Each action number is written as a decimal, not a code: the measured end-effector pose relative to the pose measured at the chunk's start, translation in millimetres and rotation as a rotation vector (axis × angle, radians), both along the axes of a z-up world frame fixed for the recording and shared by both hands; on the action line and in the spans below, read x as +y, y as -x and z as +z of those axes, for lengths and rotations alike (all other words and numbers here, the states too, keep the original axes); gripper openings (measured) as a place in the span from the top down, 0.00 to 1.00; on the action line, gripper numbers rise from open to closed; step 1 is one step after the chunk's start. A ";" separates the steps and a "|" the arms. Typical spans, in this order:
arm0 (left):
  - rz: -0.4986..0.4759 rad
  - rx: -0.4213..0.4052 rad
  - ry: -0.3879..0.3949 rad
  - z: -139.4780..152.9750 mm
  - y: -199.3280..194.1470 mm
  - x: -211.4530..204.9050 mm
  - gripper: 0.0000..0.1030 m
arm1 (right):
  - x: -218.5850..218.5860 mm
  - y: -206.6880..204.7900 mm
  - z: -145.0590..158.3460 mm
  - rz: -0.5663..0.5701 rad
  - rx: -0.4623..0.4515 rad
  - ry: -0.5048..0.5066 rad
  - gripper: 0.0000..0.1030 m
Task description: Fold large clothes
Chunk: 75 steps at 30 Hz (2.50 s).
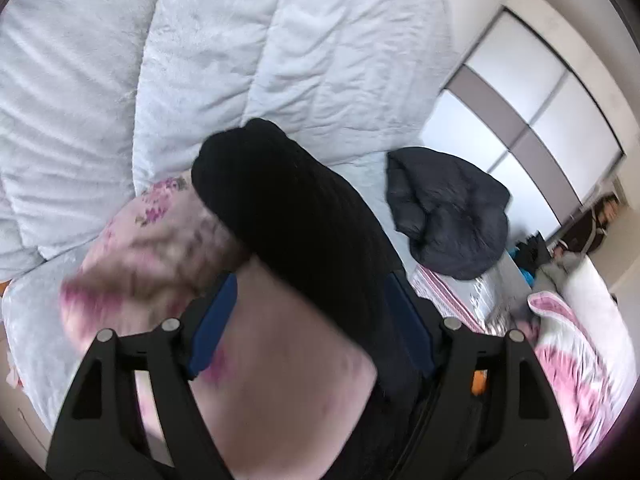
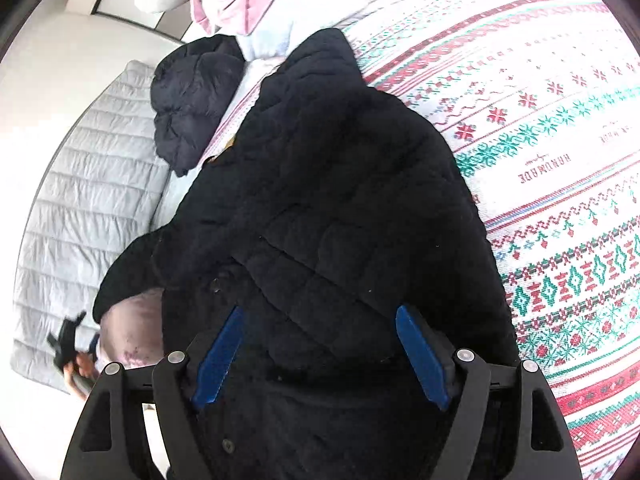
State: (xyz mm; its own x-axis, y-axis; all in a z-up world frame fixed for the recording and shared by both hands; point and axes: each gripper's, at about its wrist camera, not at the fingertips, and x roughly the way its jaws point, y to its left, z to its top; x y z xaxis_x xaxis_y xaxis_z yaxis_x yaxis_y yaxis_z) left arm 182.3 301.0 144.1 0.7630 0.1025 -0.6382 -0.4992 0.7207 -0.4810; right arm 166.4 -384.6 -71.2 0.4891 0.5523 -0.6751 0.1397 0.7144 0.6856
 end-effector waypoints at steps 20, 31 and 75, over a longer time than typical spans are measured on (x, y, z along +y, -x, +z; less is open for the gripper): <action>0.143 -0.154 0.074 32.3 -54.9 -27.9 0.81 | -11.5 8.8 5.7 -0.022 -0.029 -0.073 0.22; -0.273 -0.303 -0.123 85.2 -70.0 -206.3 0.85 | -4.6 11.8 7.5 -0.003 -0.035 -0.067 0.22; -0.909 0.153 -0.064 -110.0 -101.4 -415.8 0.29 | -16.8 20.2 9.8 -0.041 -0.062 0.066 0.22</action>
